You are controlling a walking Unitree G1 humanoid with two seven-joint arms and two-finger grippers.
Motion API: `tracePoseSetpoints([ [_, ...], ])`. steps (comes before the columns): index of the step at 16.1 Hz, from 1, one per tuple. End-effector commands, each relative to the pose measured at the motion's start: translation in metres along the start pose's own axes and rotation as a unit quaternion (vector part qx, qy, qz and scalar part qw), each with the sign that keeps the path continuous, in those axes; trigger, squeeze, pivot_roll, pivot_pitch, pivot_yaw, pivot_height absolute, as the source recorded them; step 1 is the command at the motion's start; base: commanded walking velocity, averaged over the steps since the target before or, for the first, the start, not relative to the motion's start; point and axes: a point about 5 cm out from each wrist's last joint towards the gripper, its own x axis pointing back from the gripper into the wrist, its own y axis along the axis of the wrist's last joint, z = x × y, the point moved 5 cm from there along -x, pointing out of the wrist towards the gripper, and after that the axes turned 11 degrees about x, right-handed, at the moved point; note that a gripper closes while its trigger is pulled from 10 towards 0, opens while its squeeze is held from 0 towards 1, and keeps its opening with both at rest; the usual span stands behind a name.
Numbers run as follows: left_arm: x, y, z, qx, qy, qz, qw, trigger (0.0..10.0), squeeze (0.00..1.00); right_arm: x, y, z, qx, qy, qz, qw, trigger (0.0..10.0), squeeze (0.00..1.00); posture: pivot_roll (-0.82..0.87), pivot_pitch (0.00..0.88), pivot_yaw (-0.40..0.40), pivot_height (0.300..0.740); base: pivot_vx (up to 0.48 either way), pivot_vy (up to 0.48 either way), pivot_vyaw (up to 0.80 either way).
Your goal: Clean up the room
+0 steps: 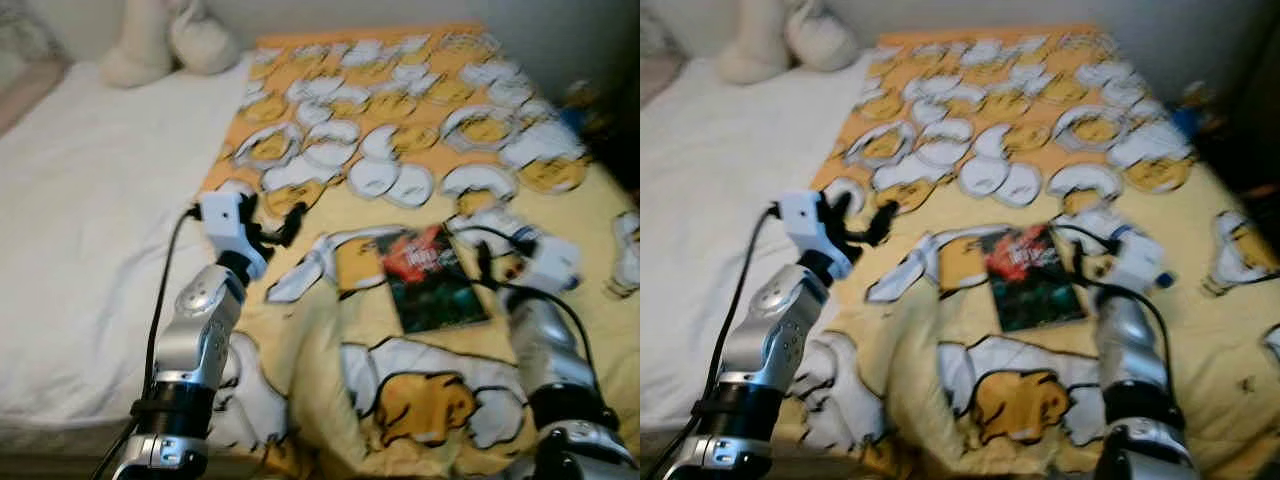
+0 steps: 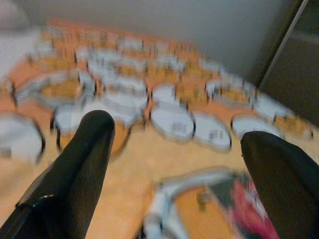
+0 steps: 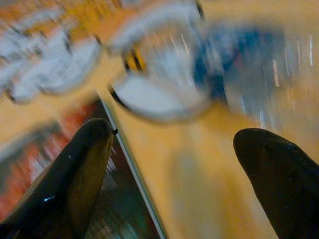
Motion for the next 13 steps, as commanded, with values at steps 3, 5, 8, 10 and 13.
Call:
tracePoseSetpoints([
  [3,0.017,0.009,0.006,-0.031,-0.015,0.037,0.999,10.0,0.00,0.001,-0.026,-0.003,-0.013,-0.025,0.041,0.999,10.0,0.00,0.07,0.217,0.223,0.727,0.000,0.000,0.00],
  [5,0.025,0.010,0.008,-0.039,-0.017,0.051,0.998,10.0,0.00,0.002,-0.033,0.013,-0.019,-0.005,0.046,0.999,10.0,0.00,0.10,0.228,0.237,0.727,0.000,0.000,0.00],
  [8,0.027,0.015,0.006,-0.041,-0.018,0.051,0.998,10.0,0.00,0.005,-0.037,0.041,-0.018,0.031,0.038,0.999,10.0,0.00,0.09,0.221,0.233,0.727,0.000,0.000,0.00],
  [10,0.028,0.015,0.006,-0.036,-0.014,0.051,0.998,10.0,0.00,0.009,-0.038,0.055,-0.013,0.043,0.028,0.999,10.0,0.00,0.08,0.216,0.228,0.727,0.000,0.000,0.00],
  [13,0.028,0.011,0.000,-0.029,-0.020,0.057,0.998,10.0,0.00,0.022,-0.031,0.076,0.013,0.064,-0.008,0.998,10.0,0.00,0.06,0.211,0.216,0.727,0.000,0.000,0.00],
])
